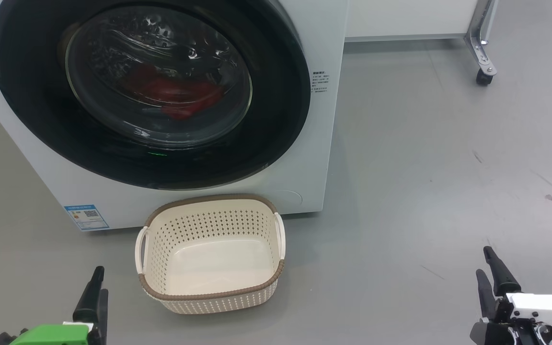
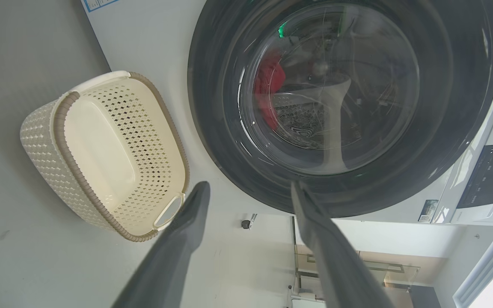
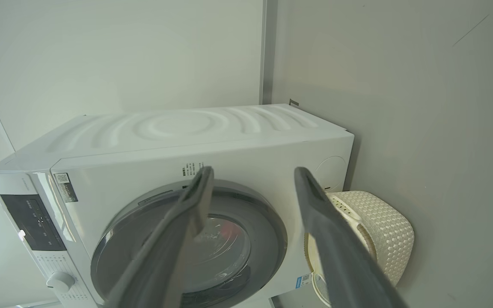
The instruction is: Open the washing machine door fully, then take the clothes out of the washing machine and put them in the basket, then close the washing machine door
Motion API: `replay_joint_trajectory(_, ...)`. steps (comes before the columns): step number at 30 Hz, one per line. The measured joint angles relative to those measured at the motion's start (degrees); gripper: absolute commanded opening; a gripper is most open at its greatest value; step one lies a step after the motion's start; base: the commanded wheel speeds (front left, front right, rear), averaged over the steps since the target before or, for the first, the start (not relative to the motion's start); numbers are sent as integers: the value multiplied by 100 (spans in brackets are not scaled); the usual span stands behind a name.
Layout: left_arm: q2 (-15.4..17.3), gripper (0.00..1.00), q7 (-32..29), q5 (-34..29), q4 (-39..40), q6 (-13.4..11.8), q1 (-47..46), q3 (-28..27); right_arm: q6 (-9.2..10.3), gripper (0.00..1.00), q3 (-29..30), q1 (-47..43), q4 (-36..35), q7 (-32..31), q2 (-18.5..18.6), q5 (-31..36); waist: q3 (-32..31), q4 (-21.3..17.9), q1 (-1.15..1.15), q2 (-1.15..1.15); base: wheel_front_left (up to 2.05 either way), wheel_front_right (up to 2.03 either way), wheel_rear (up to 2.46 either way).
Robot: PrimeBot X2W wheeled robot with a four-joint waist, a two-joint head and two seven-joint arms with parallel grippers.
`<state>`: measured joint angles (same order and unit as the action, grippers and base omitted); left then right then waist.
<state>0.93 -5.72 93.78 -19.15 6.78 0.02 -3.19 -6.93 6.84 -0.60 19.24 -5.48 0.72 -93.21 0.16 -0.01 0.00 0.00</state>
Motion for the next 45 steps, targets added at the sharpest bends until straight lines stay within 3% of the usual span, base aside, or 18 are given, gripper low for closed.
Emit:
replay_joint_trajectory(19,3,100,183,-27,298,0,-23,233,0,100,-65,13,-194,85,74,225,11,-4,0,0,0,0,0)
replay_joint_trajectory(30,14,100,430,-387,435,1,-54,410,0,100,-190,31,-316,237,189,578,25,-2,0,0,0,0,0)
replay_joint_trajectory(45,477,100,892,-2054,498,-73,-131,894,0,100,-560,95,-410,624,576,1707,24,10,0,0,0,0,0)
